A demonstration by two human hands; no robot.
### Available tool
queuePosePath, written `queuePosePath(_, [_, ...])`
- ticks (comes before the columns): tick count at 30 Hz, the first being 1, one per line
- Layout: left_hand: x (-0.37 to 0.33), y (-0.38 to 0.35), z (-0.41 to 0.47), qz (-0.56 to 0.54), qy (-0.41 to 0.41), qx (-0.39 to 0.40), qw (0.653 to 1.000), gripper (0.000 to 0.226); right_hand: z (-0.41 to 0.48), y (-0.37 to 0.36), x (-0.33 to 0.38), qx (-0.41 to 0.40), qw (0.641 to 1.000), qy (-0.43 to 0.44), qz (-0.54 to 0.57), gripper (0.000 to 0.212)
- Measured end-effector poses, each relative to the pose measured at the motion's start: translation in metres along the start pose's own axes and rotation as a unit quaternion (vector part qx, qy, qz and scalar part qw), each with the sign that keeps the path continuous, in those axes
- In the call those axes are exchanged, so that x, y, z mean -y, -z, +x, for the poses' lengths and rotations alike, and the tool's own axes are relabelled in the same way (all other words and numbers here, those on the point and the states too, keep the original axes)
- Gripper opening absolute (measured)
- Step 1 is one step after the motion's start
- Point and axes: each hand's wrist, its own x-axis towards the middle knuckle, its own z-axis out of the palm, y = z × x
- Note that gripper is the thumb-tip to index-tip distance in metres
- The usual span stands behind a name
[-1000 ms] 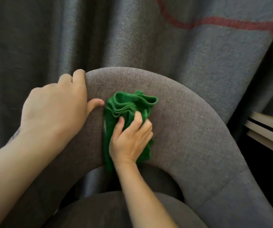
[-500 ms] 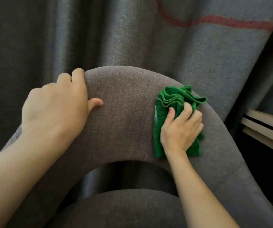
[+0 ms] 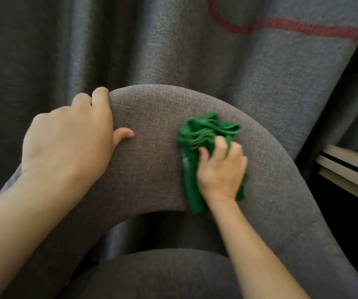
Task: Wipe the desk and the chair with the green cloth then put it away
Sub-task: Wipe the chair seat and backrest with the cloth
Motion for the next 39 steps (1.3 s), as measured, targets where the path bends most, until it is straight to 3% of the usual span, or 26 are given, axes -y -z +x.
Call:
queuePosePath(3, [-0.003, 0.006, -0.004, 0.021, -0.001, 0.006, 1.000, 0.068, 0.012, 0.008, -0.018, -0.013, 0.988, -0.140, -0.055, 0.037])
queuePosePath(7, [-0.005, 0.011, -0.006, 0.018, 0.001, 0.007, 1.000, 0.066, 0.010, 0.000, 0.031, -0.011, 0.967, -0.254, -0.022, 0.037])
queuePosePath(12, [-0.006, 0.006, -0.003, 0.017, 0.007, 0.026, 1.000, 0.067, -0.020, 0.005, 0.108, 0.037, 0.987, -0.115, 0.109, 0.038])
queuePosePath(15, [-0.004, 0.003, -0.002, 0.003, 0.004, 0.032, 0.999, 0.067, -0.018, 0.007, 0.090, 0.036, 0.991, 0.012, 0.131, 0.038])
queuePosePath(18, [-0.002, 0.005, -0.003, 0.010, 0.004, 0.023, 1.000, 0.066, -0.005, 0.004, 0.047, 0.049, 0.991, 0.106, 0.065, 0.038])
queuePosePath(23, [-0.003, 0.011, -0.005, 0.022, -0.004, 0.033, 0.999, 0.065, 0.018, 0.021, -0.040, 0.022, 0.994, -0.022, -0.105, 0.038])
queuePosePath(27, [-0.005, 0.012, -0.006, 0.026, -0.008, 0.038, 0.999, 0.065, 0.014, 0.041, -0.060, 0.052, 0.986, -0.041, -0.150, 0.038])
queuePosePath(34, [-0.010, 0.024, -0.007, 0.017, 0.008, 0.067, 0.998, 0.071, 0.021, 0.087, -0.030, 0.162, 0.981, -0.107, 0.027, 0.031])
queuePosePath(39, [-0.028, 0.044, -0.012, -0.022, 0.075, 0.113, 0.991, 0.075, 0.058, 0.136, -0.006, 0.229, 0.883, -0.342, 0.223, 0.021])
